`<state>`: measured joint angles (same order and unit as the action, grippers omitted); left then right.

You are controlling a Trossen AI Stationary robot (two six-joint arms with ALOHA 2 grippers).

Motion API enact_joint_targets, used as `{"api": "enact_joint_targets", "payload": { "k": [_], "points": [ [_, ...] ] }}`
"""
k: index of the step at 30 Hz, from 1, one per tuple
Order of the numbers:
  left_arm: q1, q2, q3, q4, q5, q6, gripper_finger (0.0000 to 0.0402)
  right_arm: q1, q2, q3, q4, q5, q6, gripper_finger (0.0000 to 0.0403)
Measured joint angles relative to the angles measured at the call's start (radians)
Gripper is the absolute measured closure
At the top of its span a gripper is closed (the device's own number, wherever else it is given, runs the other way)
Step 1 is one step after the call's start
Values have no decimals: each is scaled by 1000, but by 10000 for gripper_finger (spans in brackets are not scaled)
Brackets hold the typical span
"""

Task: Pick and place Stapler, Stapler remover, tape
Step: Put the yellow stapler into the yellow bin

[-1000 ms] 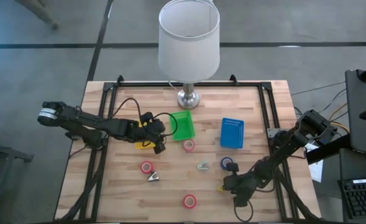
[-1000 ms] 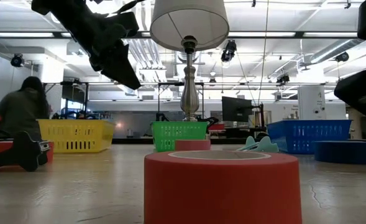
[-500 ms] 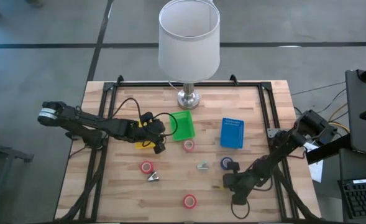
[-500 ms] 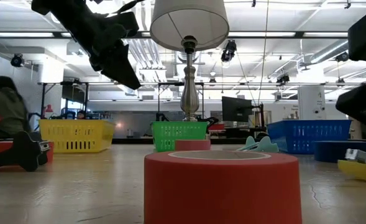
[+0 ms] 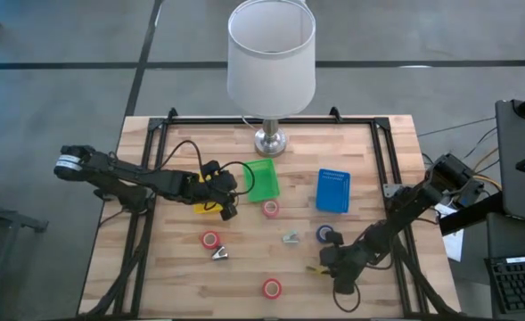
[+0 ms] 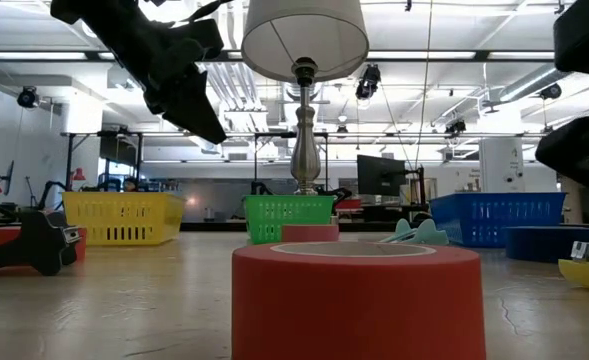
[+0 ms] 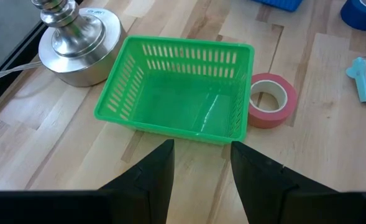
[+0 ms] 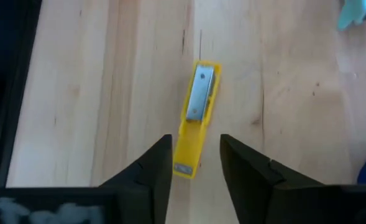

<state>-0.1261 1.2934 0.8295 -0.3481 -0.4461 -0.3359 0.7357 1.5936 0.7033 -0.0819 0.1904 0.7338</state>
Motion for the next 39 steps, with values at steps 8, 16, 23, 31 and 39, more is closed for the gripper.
{"api": "enact_joint_targets", "payload": {
  "k": [8,16,23,31,39],
  "points": [
    [0,0,0,0,0,0,241,0,53,2,98,46,-5,227],
    [0,0,0,0,0,1,241,2,127,4,142,89,-43,221],
    [0,0,0,0,0,1,241,1,126,4,135,95,-126,282],
    [-3,0,-2,10,35,0,241,-16,116,4,137,94,-169,361],
    [-27,11,-113,426,276,52,241,-103,85,32,139,225,-424,351]
  ]
}}
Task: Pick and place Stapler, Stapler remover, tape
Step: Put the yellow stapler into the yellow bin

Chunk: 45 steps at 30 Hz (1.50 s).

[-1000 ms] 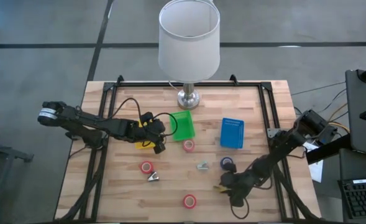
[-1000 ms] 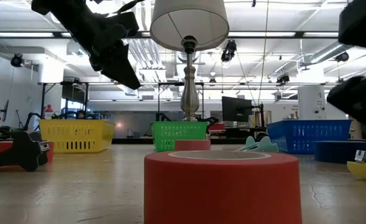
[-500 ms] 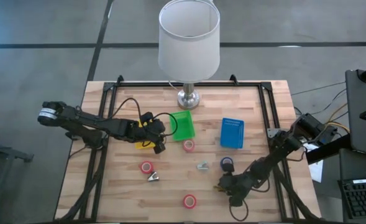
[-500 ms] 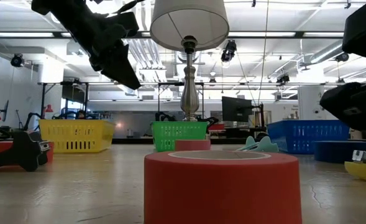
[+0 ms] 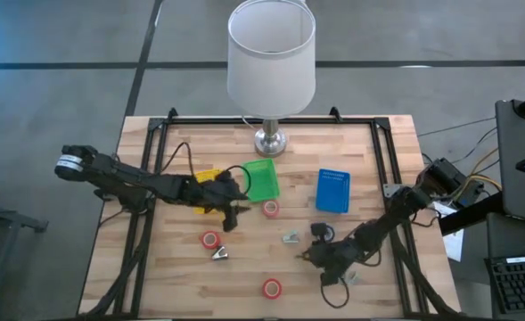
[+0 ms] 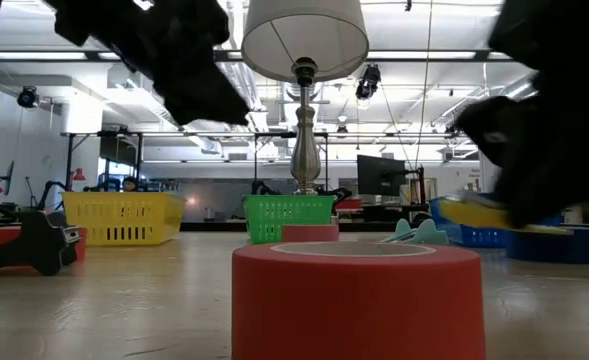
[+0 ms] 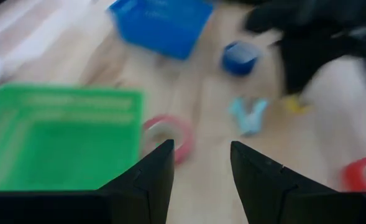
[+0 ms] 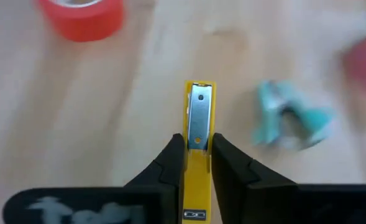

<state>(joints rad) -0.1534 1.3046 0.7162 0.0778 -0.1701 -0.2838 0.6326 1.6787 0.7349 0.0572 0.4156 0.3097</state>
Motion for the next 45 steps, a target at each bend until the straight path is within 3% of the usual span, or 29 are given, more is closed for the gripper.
{"api": "enact_joint_targets", "payload": {
  "k": [4,9,17,32,37,45],
  "points": [
    [-31,41,-55,204,14,46,241,-80,-3,14,10,30,-155,347],
    [-54,145,-62,322,13,95,237,-200,-3,28,131,33,-289,345],
    [-55,311,18,324,-147,149,214,-321,-3,32,326,-39,-394,343],
    [-60,336,75,331,-98,234,200,-350,-3,31,294,-39,-418,343],
    [-60,335,75,337,-82,226,223,-355,-3,31,298,-39,-422,343],
    [-60,339,75,334,-84,204,307,-356,-3,31,302,-45,-417,341]
  ]
}}
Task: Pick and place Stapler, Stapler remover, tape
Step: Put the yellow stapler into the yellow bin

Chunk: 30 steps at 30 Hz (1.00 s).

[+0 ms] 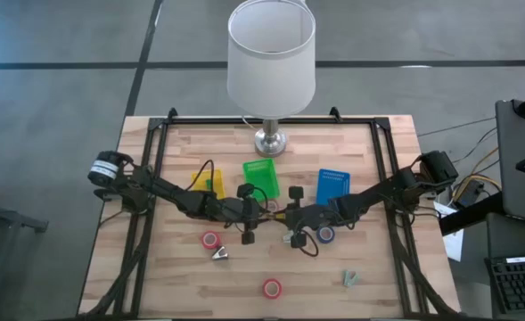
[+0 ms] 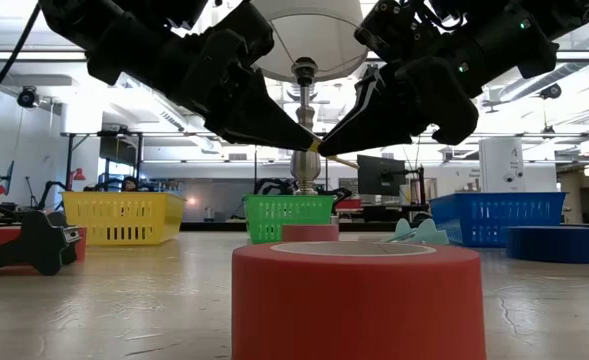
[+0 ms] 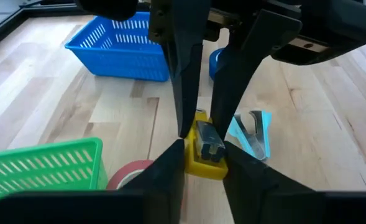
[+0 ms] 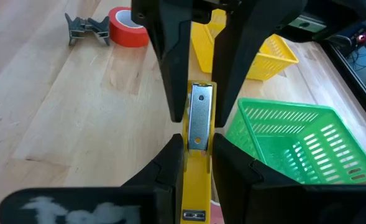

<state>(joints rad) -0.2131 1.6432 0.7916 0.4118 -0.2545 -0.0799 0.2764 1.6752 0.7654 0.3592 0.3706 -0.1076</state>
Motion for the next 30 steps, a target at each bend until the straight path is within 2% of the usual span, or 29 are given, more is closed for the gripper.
{"api": "enact_joint_targets", "payload": {
  "k": [3,11,16,19,24,30],
  "points": [
    [0,0,1,0,-3,0,325,0,0,0,0,-2,4,328],
    [1,0,1,0,-9,-11,306,0,0,0,-6,-3,-2,262],
    [1,-5,0,-13,-33,-38,325,0,-2,0,-10,-2,-57,236],
    [1,-22,0,-78,-45,-63,327,0,-16,0,-16,-1,-59,225],
    [0,-83,-1,-233,-155,-91,310,2,-92,-1,-76,7,-65,216],
    [0,-226,-2,-432,-293,-137,314,2,-232,-1,-288,17,14,218]
  ]
}}
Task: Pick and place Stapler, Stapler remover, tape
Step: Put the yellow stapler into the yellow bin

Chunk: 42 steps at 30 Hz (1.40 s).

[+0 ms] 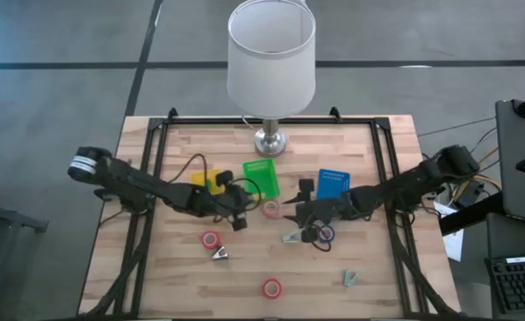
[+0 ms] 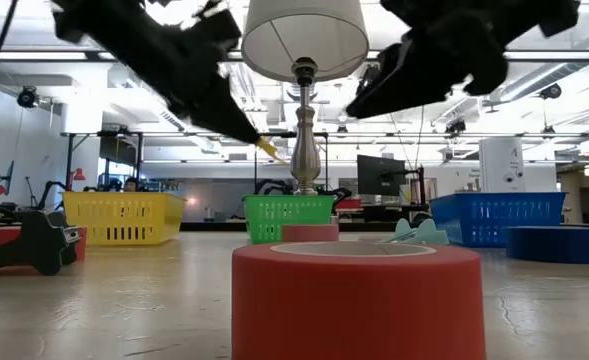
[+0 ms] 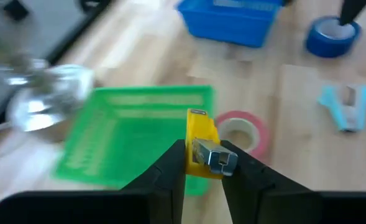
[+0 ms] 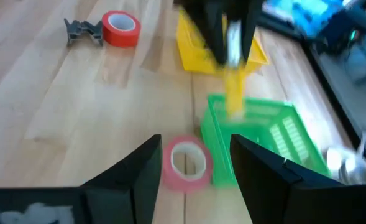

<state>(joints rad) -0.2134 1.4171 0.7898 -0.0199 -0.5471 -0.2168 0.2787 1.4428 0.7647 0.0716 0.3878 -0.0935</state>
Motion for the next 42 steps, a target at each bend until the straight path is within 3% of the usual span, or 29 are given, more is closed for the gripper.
{"api": "enact_joint_targets", "payload": {
  "k": [8,11,20,25,32,42],
  "points": [
    [1,-164,-12,-277,-248,-151,314,0,-85,0,-156,0,168,227],
    [8,-175,-42,-317,-265,-206,314,0,-81,0,-152,-1,170,227],
    [24,-150,-144,-316,-228,-330,314,0,-35,-2,-175,-4,169,225],
    [21,-181,-131,-389,-203,-342,315,0,-4,-2,-170,-4,142,227],
    [22,-212,-82,-536,-48,-420,314,0,13,-2,-173,-4,136,223],
    [23,-182,-104,-611,0,-443,313,0,16,-2,-170,-4,135,229]
  ]
}}
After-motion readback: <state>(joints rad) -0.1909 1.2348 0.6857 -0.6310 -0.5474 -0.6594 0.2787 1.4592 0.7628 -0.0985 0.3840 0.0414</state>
